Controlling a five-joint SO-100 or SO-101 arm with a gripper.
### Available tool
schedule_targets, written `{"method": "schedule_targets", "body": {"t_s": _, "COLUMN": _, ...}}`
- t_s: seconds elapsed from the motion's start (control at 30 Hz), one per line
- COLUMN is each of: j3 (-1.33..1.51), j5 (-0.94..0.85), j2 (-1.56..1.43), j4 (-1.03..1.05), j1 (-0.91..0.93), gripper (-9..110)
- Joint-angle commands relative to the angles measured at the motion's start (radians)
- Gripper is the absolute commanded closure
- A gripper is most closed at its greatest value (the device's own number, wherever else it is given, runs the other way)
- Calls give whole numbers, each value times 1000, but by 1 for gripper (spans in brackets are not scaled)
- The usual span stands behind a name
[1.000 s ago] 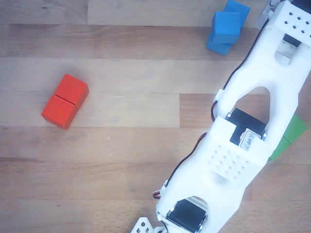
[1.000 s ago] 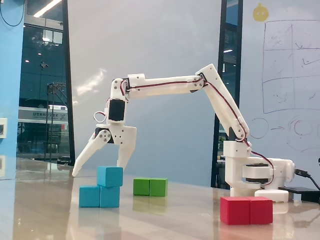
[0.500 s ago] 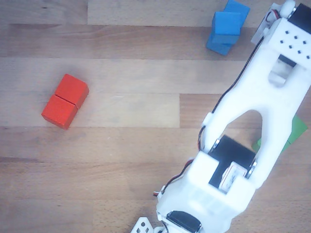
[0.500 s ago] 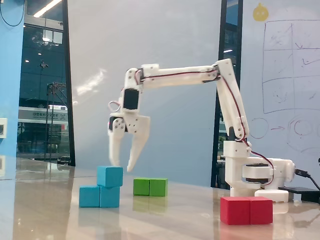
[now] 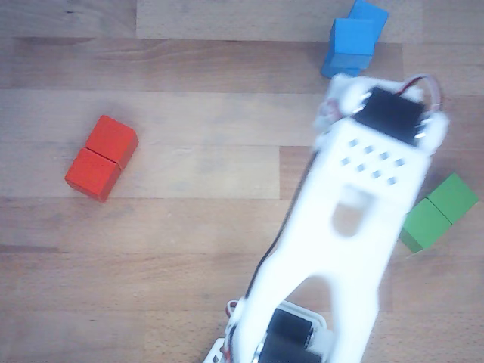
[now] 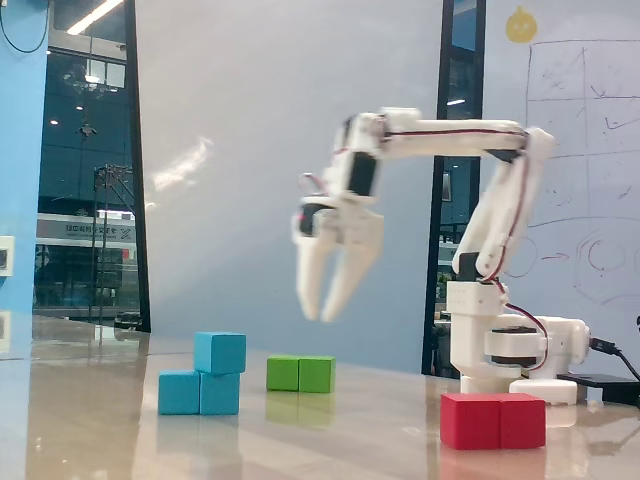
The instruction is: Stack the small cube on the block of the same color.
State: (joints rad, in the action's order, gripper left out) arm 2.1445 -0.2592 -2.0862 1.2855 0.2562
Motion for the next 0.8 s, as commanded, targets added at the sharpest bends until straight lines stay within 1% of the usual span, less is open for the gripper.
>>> {"method": "schedule_targets", "body": {"t_s": 0.0, "j3": 161, "j5": 12, "j2": -305, "j4": -43, "j1": -227, "gripper": 97}}
{"method": "schedule_targets", "body": {"t_s": 0.1, "j3": 282, "j5": 58, "j2": -451, "j4": -132, "j1": -310, "gripper": 97}}
{"method": "schedule_targets", "body": {"t_s": 0.3, "j3": 512, "j5": 201, "j2": -637, "j4": -265, "j1": -334, "gripper": 97}}
{"method": "schedule_targets", "body": {"t_s": 0.57, "j3": 834, "j5": 239, "j2": -942, "j4": -272, "j1": -325, "gripper": 97}}
{"method": "schedule_targets", "body": {"t_s": 0.77, "j3": 879, "j5": 249, "j2": -1124, "j4": -189, "j1": -324, "gripper": 97}}
